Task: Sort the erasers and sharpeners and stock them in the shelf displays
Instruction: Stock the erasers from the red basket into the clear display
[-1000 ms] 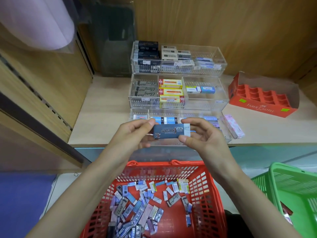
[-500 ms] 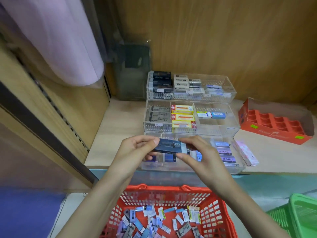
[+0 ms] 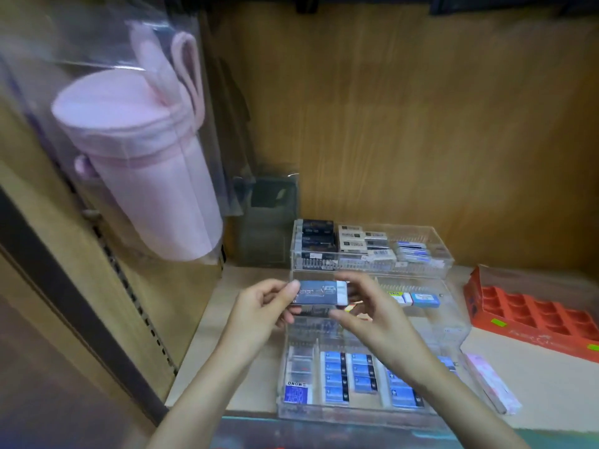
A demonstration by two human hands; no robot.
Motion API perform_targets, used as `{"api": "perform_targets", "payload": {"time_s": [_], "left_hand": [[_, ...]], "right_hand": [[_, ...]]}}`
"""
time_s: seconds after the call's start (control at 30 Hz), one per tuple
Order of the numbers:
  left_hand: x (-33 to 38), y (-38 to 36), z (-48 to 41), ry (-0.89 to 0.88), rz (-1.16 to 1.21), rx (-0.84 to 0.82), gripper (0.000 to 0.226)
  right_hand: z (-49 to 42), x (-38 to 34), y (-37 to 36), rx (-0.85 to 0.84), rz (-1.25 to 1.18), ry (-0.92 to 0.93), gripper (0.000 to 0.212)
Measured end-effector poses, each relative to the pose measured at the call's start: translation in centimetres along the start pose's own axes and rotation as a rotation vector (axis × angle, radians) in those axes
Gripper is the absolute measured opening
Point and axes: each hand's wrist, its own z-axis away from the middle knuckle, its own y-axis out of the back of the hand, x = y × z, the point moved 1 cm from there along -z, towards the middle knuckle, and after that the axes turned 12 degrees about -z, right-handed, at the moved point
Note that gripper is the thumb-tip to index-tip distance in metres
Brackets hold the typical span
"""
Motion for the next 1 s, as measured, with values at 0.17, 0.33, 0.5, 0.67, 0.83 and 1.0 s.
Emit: {"api": "perform_targets", "payload": {"time_s": [0.17, 0.33, 0.5, 0.67, 0.83, 1.0], "left_hand": [[0.4, -0.9, -1.2, 0.054, 0.215, 0.047, 0.023], [0.4, -3.1, -1.6, 0.047, 0.223, -0.037, 0.016], [-2.5, -2.1, -2.9, 0.006, -0.197, 0.053, 0.027], [-5.2, -0.7, -3.1, -0.001, -0.214, 0.08, 0.007], [-7.6, -0.4, -3.2, 0.024, -0.202, 0.093, 0.009], [-8.9, -1.6, -3.1, -0.027, -0.191, 0.015, 0.026]], "right_hand": [[-2.2, 0.5, 0.1, 0.159, -0.357, -0.048, 0.043], [-3.4, 0.8, -1.9, 0.204, -0.794, -0.205, 0.013], [-9.7, 0.9, 0.4, 0.403, 0.027, -0.02, 0.003], [-15.2, 1.7, 0.1, 0.211, 0.691, 0.023, 0.016], [-16.7, 2.3, -0.9, -0.015, 0.809, -0.017, 0.024], [-17.2, 2.3, -0.1, -0.068, 0.78, -0.05, 0.024]]}}
